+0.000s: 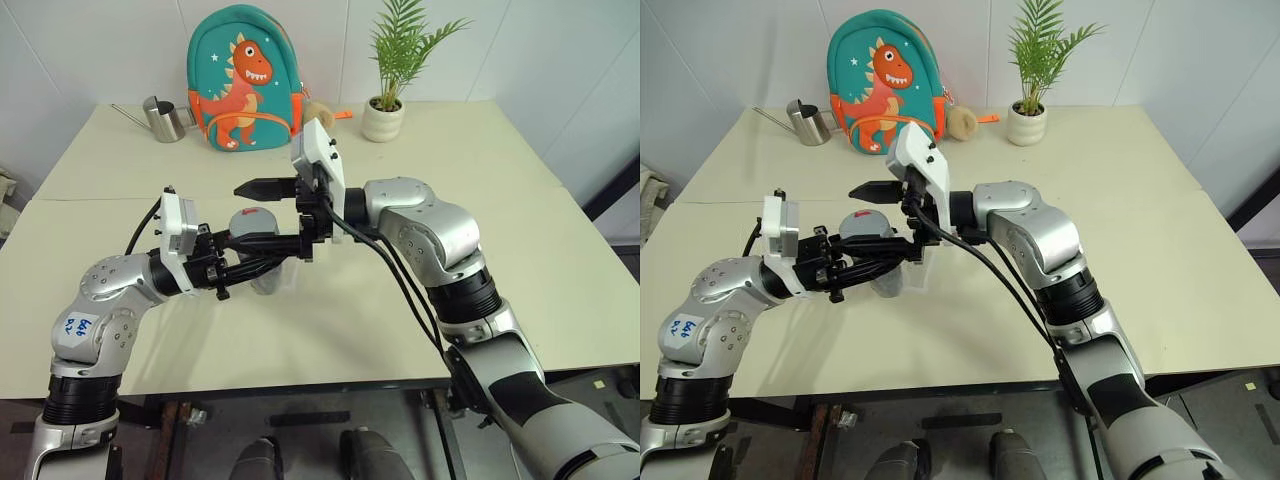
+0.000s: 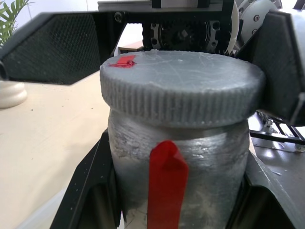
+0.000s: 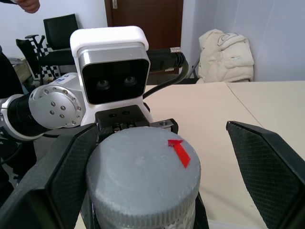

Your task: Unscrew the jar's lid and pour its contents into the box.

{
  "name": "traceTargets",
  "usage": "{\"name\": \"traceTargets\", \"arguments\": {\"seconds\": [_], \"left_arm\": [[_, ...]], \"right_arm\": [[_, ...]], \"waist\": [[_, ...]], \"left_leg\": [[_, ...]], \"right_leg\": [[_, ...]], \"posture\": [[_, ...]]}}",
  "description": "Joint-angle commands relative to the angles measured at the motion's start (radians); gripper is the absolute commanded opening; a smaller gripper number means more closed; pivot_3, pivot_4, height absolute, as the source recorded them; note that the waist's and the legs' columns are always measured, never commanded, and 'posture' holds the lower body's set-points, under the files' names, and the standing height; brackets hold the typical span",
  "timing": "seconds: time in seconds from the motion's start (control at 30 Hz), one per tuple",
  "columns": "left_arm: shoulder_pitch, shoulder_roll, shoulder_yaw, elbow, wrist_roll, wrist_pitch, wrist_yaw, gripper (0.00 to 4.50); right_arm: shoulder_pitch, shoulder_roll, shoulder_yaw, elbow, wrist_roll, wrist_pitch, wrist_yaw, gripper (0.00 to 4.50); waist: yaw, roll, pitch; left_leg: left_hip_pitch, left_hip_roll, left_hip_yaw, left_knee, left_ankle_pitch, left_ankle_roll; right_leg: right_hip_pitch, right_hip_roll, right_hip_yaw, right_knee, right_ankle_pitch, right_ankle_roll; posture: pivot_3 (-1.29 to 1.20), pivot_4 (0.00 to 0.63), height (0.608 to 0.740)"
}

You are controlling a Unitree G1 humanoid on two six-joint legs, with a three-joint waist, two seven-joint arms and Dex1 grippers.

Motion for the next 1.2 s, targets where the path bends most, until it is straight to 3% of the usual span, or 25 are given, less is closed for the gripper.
{"name": "traceTargets", "arguments": {"seconds": [0.03,0.47,0.7,0.97,1.2], "left_arm": [[0.011,0.009,0.003,-0.040,-0.005,-0.006,-0.014,2.02],[0.021,0.010,0.010,-0.047,-0.012,-0.005,-0.009,2.02],[0.046,0.027,0.024,-0.068,-0.016,0.000,-0.025,2.02],[0.056,0.025,0.029,-0.081,-0.017,0.010,-0.016,2.02],[0.045,0.020,0.020,-0.074,-0.011,0.015,-0.013,2.02]], "right_arm": [[-0.028,-0.047,-0.059,0.011,0.005,-0.039,0.024,4.49],[0.024,-0.141,-0.077,0.001,0.036,-0.052,0.110,4.49],[0.044,-0.172,-0.113,-0.068,0.152,0.023,0.202,4.49],[0.007,-0.145,-0.121,-0.053,0.181,0.047,0.172,4.49],[-0.006,-0.050,-0.015,-0.019,0.080,0.005,0.116,4.49]], "waist": [[0.001,0.000,0.000],[0.001,0.000,0.000],[0.000,0.000,0.000],[0.001,0.000,0.000],[-0.002,0.000,0.000]], "left_leg": [[0.000,0.000,0.000,0.000,0.000,0.000],[0.000,0.000,0.000,0.000,0.000,0.000],[0.000,0.000,0.000,0.000,0.000,0.000],[0.000,0.000,0.000,0.000,0.000,0.000],[0.000,0.001,0.000,0.000,0.000,0.000]], "right_leg": [[0.000,0.000,0.000,0.000,0.000,0.000],[0.000,0.000,0.000,0.000,0.000,0.000],[0.000,0.000,0.000,-0.001,0.000,0.000],[0.000,0.000,0.000,0.000,0.000,0.000],[0.000,0.000,0.000,0.000,0.000,0.000]], "posture": [[0.00,0.150,0.740],[0.00,0.150,0.740],[0.00,0.150,0.740],[0.00,0.150,0.740],[0.00,0.150,0.740]]}}
